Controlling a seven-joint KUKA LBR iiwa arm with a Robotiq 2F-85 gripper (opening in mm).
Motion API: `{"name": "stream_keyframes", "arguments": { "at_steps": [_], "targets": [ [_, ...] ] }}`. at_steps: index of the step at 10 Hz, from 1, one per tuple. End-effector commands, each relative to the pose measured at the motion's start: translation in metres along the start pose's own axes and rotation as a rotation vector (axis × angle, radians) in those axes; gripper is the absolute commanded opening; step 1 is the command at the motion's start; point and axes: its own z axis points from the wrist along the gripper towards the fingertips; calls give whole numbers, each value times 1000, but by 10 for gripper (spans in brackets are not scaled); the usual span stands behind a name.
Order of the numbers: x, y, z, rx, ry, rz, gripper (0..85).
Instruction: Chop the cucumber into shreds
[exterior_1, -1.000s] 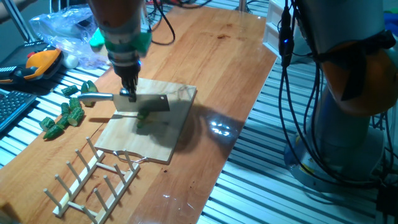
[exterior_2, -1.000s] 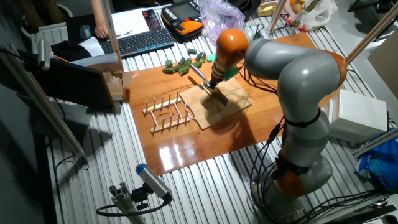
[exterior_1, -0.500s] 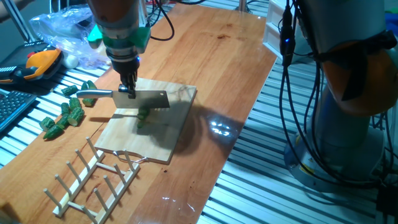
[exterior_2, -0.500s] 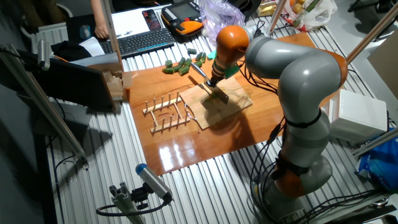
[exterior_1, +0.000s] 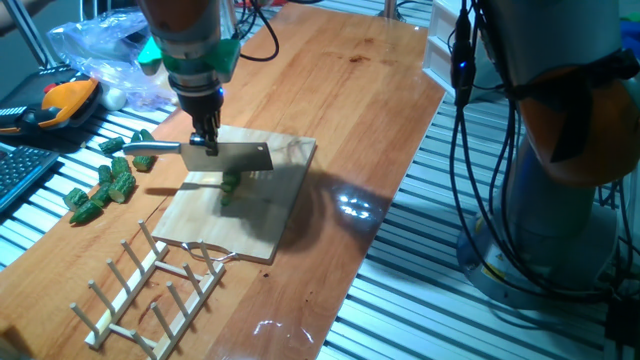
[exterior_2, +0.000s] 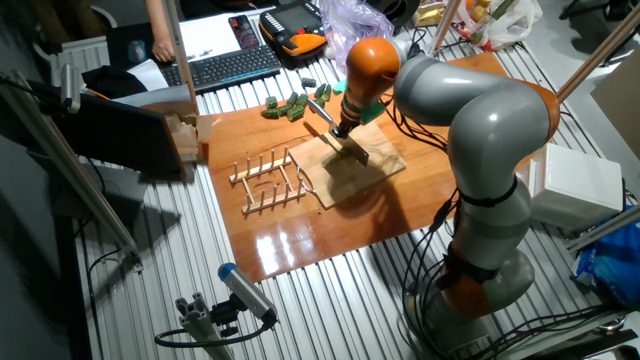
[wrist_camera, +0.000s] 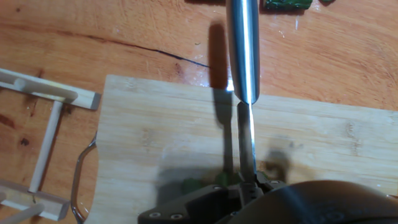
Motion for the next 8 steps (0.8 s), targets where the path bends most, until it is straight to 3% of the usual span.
{"name": "stream_keyframes", "arguments": {
  "at_steps": [1,8],
  "targets": [
    [1,-1,1,2,-3,0,0],
    [8,-11,32,-12,-48,-15,0]
  ]
}}
